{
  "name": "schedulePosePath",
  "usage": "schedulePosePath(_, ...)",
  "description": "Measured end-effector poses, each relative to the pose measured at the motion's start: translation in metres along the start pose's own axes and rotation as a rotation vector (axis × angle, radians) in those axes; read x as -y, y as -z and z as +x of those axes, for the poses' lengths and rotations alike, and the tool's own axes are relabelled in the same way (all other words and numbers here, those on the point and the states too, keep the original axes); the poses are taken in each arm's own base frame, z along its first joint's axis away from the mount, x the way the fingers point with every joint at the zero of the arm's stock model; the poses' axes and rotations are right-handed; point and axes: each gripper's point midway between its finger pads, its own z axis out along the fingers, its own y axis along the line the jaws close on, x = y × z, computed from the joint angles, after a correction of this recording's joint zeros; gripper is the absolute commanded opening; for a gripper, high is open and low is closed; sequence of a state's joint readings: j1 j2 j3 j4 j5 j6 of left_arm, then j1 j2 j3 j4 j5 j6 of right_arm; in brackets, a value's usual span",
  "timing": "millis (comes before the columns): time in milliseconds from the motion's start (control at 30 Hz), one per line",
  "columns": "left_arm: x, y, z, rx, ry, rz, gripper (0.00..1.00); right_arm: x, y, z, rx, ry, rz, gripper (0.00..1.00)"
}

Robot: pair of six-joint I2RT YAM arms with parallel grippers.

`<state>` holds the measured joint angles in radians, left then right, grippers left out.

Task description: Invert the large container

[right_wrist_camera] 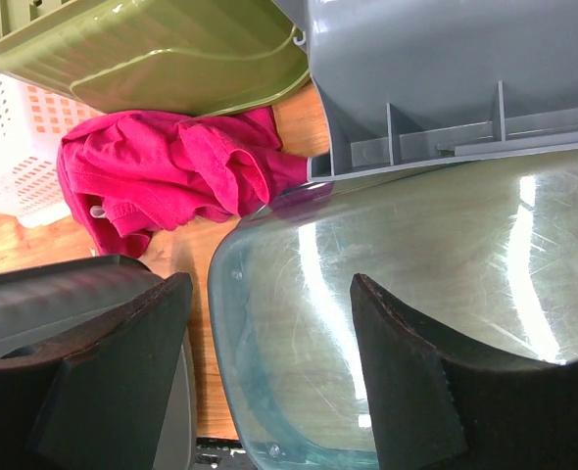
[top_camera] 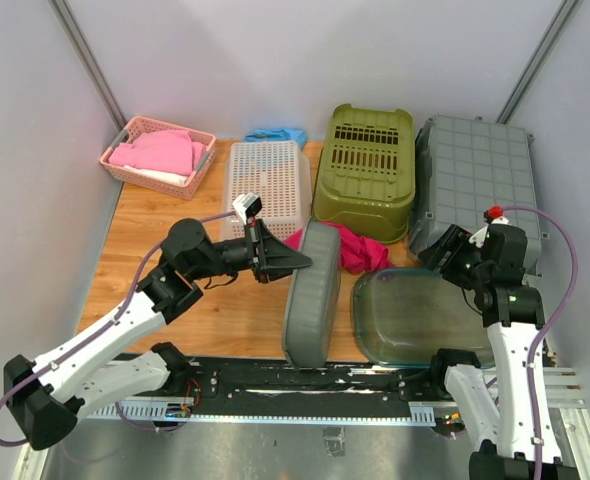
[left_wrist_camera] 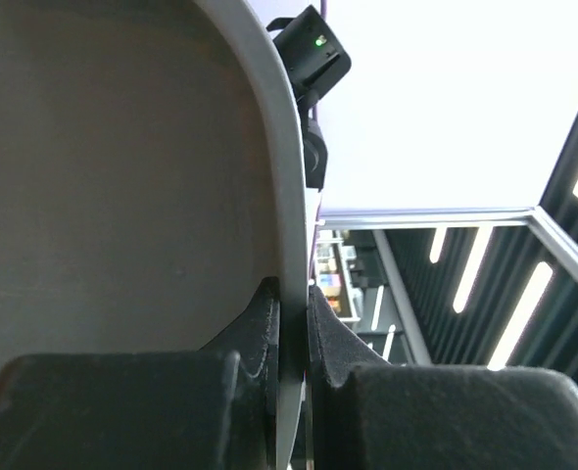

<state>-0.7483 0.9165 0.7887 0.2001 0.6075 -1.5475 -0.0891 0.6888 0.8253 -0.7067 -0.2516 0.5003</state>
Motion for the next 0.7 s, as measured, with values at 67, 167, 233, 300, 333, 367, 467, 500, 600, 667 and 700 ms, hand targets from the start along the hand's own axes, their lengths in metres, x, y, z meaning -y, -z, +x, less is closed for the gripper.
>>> schedulePosePath(67,-0.002,0.008,-0.003,0.022,0.024,0.023,0.0,0.0,0.0,0.0,0.0,0.0,-0.002,0.68)
schedulePosePath(167,-0.003,0.023,-0.015,0.083,0.032,0.042,0.11,-0.001,0.001,0.0,0.003,0.002,-0.006,0.68)
schedulePosePath(233,-0.005,0.033,-0.025,0.131,0.03,0.028,0.21,-0.002,0.001,0.001,0.0,0.004,-0.008,0.68)
schedulePosePath(300,-0.012,0.044,-0.037,0.182,0.02,-0.004,0.36,-0.002,0.001,0.001,-0.001,0.005,-0.01,0.68)
schedulePosePath(333,-0.016,0.048,-0.043,0.206,0.008,-0.023,0.39,-0.002,0.001,0.001,-0.002,0.005,-0.011,0.68)
schedulePosePath(367,-0.019,0.052,-0.047,0.224,-0.004,-0.044,0.42,-0.002,0.0,0.003,-0.006,0.006,-0.013,0.68)
schedulePosePath(467,-0.033,0.063,-0.061,0.272,-0.032,-0.148,0.44,-0.002,-0.001,0.006,-0.015,0.006,-0.013,0.68)
schedulePosePath(500,-0.035,0.066,-0.064,0.281,-0.047,-0.182,0.44,-0.002,-0.001,0.006,-0.016,0.006,-0.013,0.68)
schedulePosePath(600,-0.048,0.077,-0.076,0.307,-0.098,-0.326,0.45,-0.002,-0.001,0.006,-0.018,0.009,-0.015,0.68)
schedulePosePath(667,-0.058,0.085,-0.079,0.311,-0.121,-0.417,0.45,-0.003,-0.002,0.007,-0.019,0.01,-0.017,0.68)
schedulePosePath(700,-0.065,0.088,-0.08,0.306,-0.123,-0.467,0.45,-0.003,-0.002,0.007,-0.02,0.011,-0.017,0.68)
